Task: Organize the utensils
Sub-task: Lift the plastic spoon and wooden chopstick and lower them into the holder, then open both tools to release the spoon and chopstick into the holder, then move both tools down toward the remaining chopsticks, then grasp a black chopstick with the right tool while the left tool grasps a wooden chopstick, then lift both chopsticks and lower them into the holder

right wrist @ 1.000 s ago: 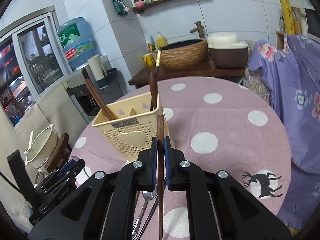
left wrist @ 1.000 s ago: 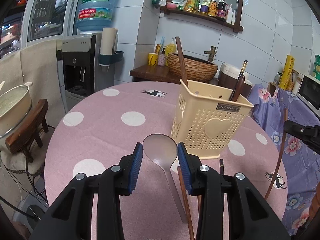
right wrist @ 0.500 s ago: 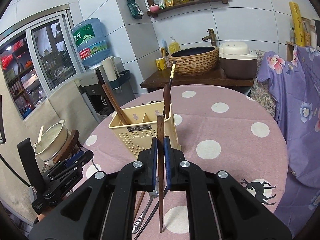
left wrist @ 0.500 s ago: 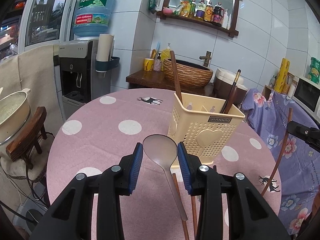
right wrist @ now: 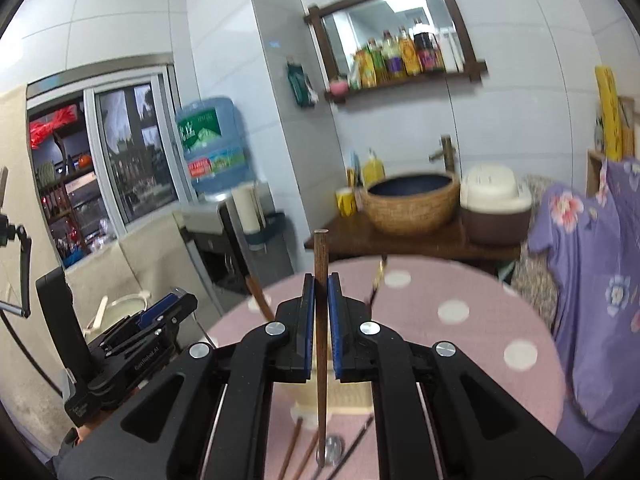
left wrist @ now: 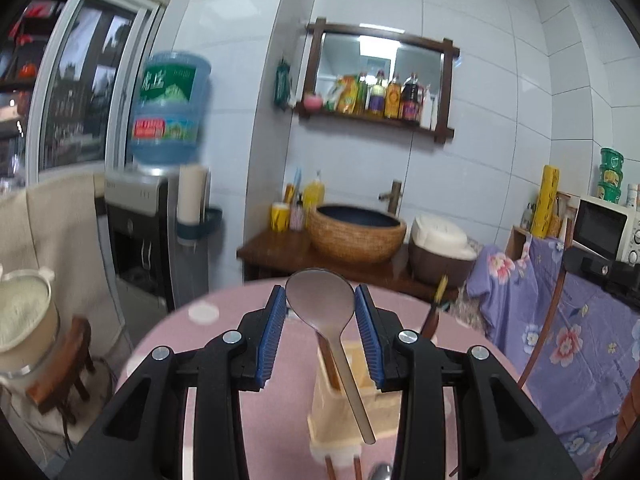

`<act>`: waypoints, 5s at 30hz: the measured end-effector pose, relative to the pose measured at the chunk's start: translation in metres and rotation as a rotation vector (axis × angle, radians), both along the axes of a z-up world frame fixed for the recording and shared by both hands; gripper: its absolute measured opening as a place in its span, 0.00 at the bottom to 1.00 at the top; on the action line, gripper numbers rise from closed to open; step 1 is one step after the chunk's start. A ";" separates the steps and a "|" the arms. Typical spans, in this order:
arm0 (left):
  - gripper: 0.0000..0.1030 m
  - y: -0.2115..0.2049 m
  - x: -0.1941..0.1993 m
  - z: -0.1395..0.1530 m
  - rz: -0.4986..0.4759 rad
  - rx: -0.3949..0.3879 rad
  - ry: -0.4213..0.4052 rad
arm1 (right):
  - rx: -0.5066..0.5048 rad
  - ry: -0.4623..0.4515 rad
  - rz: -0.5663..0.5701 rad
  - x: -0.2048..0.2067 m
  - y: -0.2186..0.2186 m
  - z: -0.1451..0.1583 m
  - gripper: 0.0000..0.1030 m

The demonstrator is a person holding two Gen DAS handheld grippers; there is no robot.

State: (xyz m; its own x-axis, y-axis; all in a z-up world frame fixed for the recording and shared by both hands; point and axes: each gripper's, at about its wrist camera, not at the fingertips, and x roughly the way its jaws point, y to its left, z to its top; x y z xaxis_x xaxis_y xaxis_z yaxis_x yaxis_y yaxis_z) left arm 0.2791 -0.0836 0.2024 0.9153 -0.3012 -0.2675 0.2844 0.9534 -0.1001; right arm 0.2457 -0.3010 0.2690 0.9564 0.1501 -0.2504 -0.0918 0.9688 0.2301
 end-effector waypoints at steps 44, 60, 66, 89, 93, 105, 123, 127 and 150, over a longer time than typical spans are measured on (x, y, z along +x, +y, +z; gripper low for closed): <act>0.73 -0.042 0.022 -0.095 0.014 0.161 0.080 | -0.056 0.062 -0.169 0.067 -0.001 -0.098 0.39; 0.86 0.006 -0.024 -0.158 0.037 0.131 0.331 | -0.079 0.360 -0.106 0.028 0.010 -0.183 0.56; 0.86 0.014 -0.030 -0.181 0.044 0.140 0.392 | -0.083 0.471 -0.102 0.021 0.015 -0.227 0.56; 0.63 0.009 -0.037 -0.206 -0.001 0.165 0.478 | 0.027 0.676 -0.109 0.066 0.025 -0.277 0.30; 0.63 0.008 -0.038 -0.205 -0.001 0.163 0.477 | 0.001 0.696 -0.133 0.080 0.032 -0.279 0.28; 0.63 0.006 -0.035 -0.206 -0.003 0.164 0.479 | -0.064 0.715 -0.162 0.096 0.040 -0.285 0.11; 0.43 -0.035 0.010 -0.207 -0.069 0.219 0.550 | -0.070 0.709 -0.147 0.086 0.022 -0.287 0.08; 0.35 -0.042 0.018 -0.214 -0.058 0.248 0.573 | -0.069 0.706 -0.144 0.084 0.022 -0.287 0.08; 0.10 -0.049 0.030 -0.215 -0.046 0.249 0.583 | -0.079 0.696 -0.146 0.078 0.025 -0.285 0.08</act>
State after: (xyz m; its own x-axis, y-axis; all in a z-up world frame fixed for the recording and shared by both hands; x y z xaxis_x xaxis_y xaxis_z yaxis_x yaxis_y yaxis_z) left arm 0.3094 -0.1321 -0.0124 0.5858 -0.2015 -0.7850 0.2916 0.9561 -0.0279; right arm 0.3237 -0.2763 -0.0165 0.5799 -0.0114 -0.8146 0.1830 0.9762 0.1166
